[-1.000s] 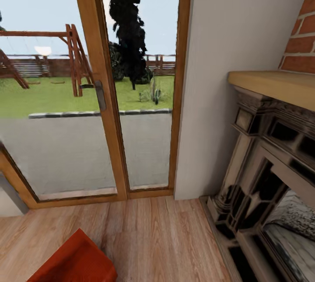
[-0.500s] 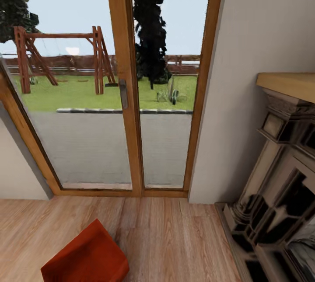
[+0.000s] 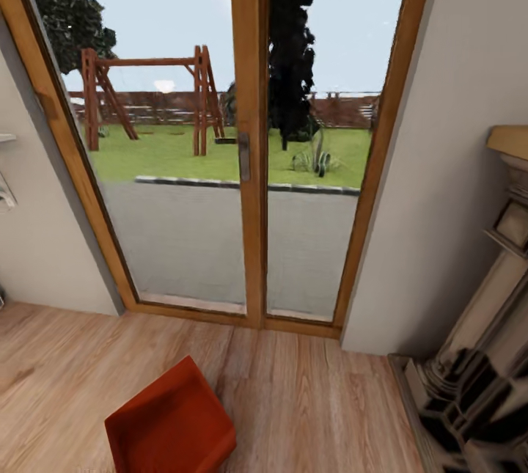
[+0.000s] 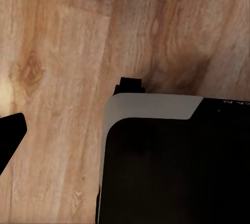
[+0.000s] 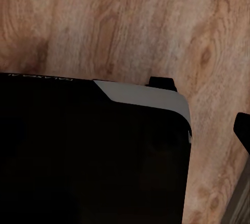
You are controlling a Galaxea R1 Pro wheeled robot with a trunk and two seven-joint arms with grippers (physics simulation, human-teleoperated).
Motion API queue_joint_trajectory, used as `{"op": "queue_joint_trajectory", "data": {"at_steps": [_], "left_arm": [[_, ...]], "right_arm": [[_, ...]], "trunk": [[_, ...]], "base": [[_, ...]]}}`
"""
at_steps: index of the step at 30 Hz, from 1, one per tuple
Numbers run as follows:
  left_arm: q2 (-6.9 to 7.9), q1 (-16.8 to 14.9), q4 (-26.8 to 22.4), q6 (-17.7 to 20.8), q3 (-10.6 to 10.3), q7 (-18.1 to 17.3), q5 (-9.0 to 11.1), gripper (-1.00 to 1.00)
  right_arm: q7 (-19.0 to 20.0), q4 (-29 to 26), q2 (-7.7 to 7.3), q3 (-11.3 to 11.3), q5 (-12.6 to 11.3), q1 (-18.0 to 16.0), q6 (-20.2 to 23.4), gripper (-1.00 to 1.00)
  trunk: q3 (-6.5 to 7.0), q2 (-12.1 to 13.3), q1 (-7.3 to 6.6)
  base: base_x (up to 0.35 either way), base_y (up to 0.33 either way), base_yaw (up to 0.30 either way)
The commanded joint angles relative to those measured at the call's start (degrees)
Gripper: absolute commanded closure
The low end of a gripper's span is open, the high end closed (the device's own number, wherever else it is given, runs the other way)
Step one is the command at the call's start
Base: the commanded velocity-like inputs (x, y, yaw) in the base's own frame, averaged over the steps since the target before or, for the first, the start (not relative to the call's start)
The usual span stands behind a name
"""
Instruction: Move the two storage containers from the living room to the garage. In the garage, place one container on the floor and stack the other container on top of it (either order is fine).
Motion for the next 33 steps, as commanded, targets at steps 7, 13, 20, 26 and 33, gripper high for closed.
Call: {"op": "queue_joint_trajectory", "data": {"at_steps": [7, 13, 20, 26, 33], "left_arm": [[-0.01, -0.04, -0.03, 0.21, 0.11, 0.08, 0.36, -1.00], [-0.04, -0.04, -0.03, 0.25, 0.12, 0.14, 0.34, -1.00], [-0.01, -0.04, -0.03, 0.26, 0.11, 0.08, 0.35, -1.00], [-0.01, -0.04, -0.03, 0.21, 0.18, 0.08, 0.36, -1.00], [-0.01, -0.04, -0.03, 0.21, 0.19, 0.10, 0.35, -1.00]], "right_arm": [[-0.09, 0.13, 0.04, 0.49, -0.45, -0.05, -0.30, -1.00], [-0.09, 0.17, 0.04, 0.49, -0.45, -0.05, -0.29, -1.00], [-0.09, 0.18, 0.04, 0.50, -0.45, -0.05, -0.29, -1.00], [-0.09, 0.13, 0.04, 0.52, -0.45, -0.05, -0.28, -1.00], [-0.09, 0.15, 0.04, 0.50, -0.45, -0.05, -0.31, -1.00]], "trunk": [[-0.06, -0.04, 0.00], [-0.06, -0.04, 0.00], [-0.06, -0.04, 0.00], [-0.06, -0.04, 0.00], [-0.06, -0.04, 0.00]], "base": [[0.000, 0.000, 0.281], [0.051, 0.000, 0.281], [0.282, 0.000, 0.281], [0.313, -0.036, 0.281], [0.299, -0.077, 0.196]]}}
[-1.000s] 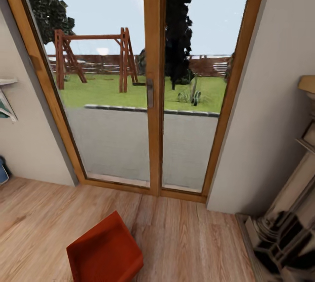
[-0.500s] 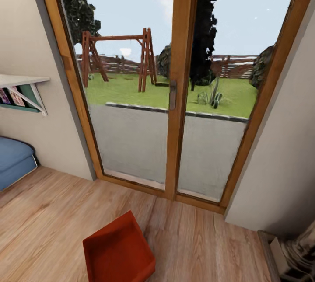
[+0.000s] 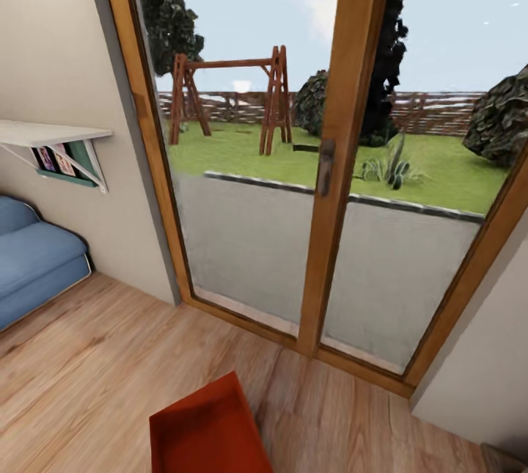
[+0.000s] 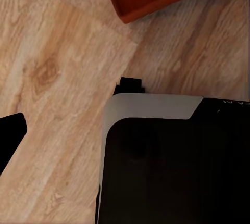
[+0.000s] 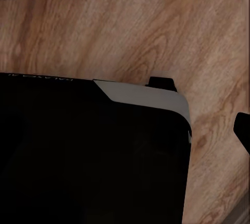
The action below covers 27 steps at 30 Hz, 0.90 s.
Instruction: Move the two storage containers from the living room to the garage. In the garage, place one container on the floor and stack the other container on top of it (either order is fine).
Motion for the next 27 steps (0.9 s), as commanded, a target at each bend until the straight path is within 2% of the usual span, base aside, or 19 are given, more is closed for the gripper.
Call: {"op": "queue_joint_trajectory", "data": {"at_steps": [1, 8, 27], "left_arm": [[0.00, -0.03, -0.03, 0.20, 0.12, 0.11, 0.35, -1.00], [0.00, -0.03, -0.03, 0.21, 0.11, 0.13, 0.30, -1.00], [0.00, -0.03, -0.03, 0.20, 0.12, 0.15, 0.29, -1.00]], "right_arm": [[-0.09, 0.14, 0.04, 0.49, -0.46, -0.05, -0.23, -1.00], [-0.09, 0.12, 0.04, 0.55, -0.46, -0.05, -0.23, -1.00], [-0.09, 0.15, 0.04, 0.55, -0.37, -0.05, -0.23, -1.00]], "trunk": [[-0.06, -0.04, 0.03], [-0.06, -0.04, 0.03], [-0.06, -0.04, 0.03]], "base": [[0.205, -0.052, 0.047], [0.056, -0.014, 0.107], [0.001, 0.000, 0.267]]}}
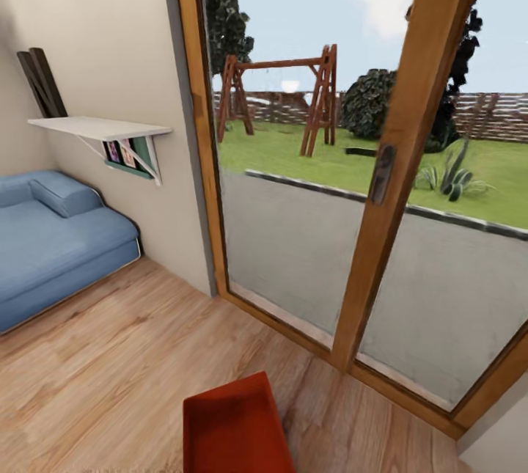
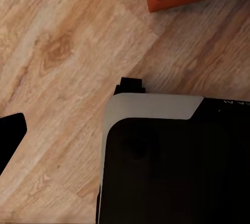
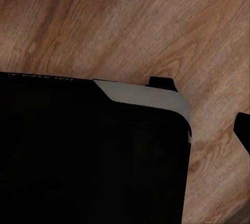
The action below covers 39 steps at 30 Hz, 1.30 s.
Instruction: Move the two storage containers from the living room to the garage. In the garage, place one container on the floor and stack the other container on top of it (either order is fine).
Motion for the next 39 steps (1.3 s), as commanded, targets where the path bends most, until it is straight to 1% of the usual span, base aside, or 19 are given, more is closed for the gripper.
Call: {"op": "queue_joint_trajectory", "data": {"at_steps": [1, 19, 24, 33, 39], "left_arm": [[-0.01, -0.04, -0.03, 0.23, 0.11, 0.08, 0.36, -1.00], [-0.01, -0.04, -0.03, 0.23, 0.13, 0.08, 0.36, -1.00], [-0.03, -0.04, -0.03, 0.25, 0.09, 0.08, 0.36, -1.00], [-0.08, -0.04, -0.03, 0.21, 0.09, 0.08, 0.36, -1.00], [-0.02, -0.04, -0.03, 0.22, 0.13, 0.08, 0.36, -1.00]], "right_arm": [[-0.10, 0.15, 0.04, 0.48, -0.46, -0.05, -0.28, -1.00], [-0.10, 0.16, 0.04, 0.48, -0.37, -0.05, -0.28, -1.00], [-0.10, 0.14, 0.04, 0.48, -0.37, -0.05, -0.28, -1.00], [-0.10, 0.11, 0.04, 0.48, -0.37, -0.05, -0.30, -1.00], [-0.10, 0.13, 0.04, 0.45, -0.37, -0.05, -0.28, -1.00]], "trunk": [[-0.06, -0.04, 0.00], [-0.06, -0.04, 0.00], [-0.06, -0.04, 0.00], [-0.06, -0.04, 0.00], [-0.12, -0.04, 0.00]], "base": [[0.000, 0.000, 0.270], [0.000, 0.000, 0.264], [0.000, -0.013, 0.063], [0.000, -0.226, 0.004], [0.000, -0.045, 0.043]]}}
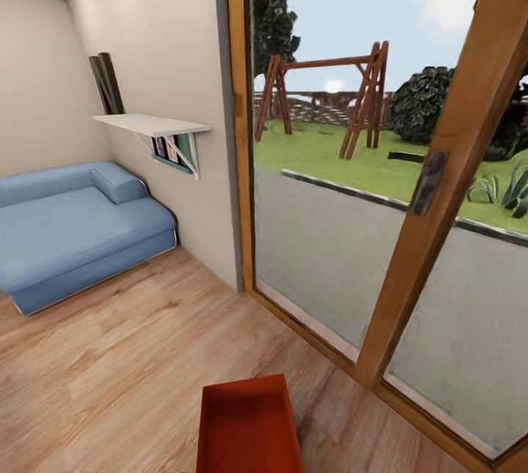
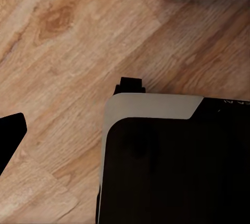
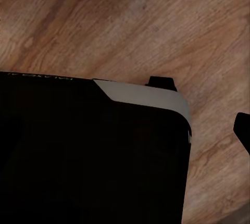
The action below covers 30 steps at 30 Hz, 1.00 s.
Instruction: Move the two storage containers from the living room to the garage. In the garage, place one container on the floor and stack the other container on top of it (either order is fine).
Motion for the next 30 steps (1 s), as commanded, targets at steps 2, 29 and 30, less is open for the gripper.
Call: {"op": "queue_joint_trajectory", "data": {"at_steps": [2, 29, 30], "left_arm": [[0.00, -0.04, -0.03, 0.21, 0.12, 0.08, 0.36, -1.00], [0.00, -0.04, -0.03, 0.20, 0.12, 0.08, 0.36, -1.00], [-0.02, -0.04, -0.03, 0.20, 0.12, 0.08, 0.36, -1.00]], "right_arm": [[-0.10, 0.14, 0.04, 0.48, -0.45, -0.05, -0.27, -1.00], [-0.10, 0.14, -0.04, 0.45, -0.54, -0.05, -0.36, -1.00], [-0.10, 0.14, -0.04, 0.44, -0.58, -0.05, -0.36, -1.00]], "trunk": [[-0.14, -0.04, 0.00], [-1.04, -0.04, 0.00], [-1.04, -0.04, 0.00]], "base": [[0.000, -0.005, 0.170], [0.000, 0.000, 0.148], [0.000, 0.000, 0.001]]}}
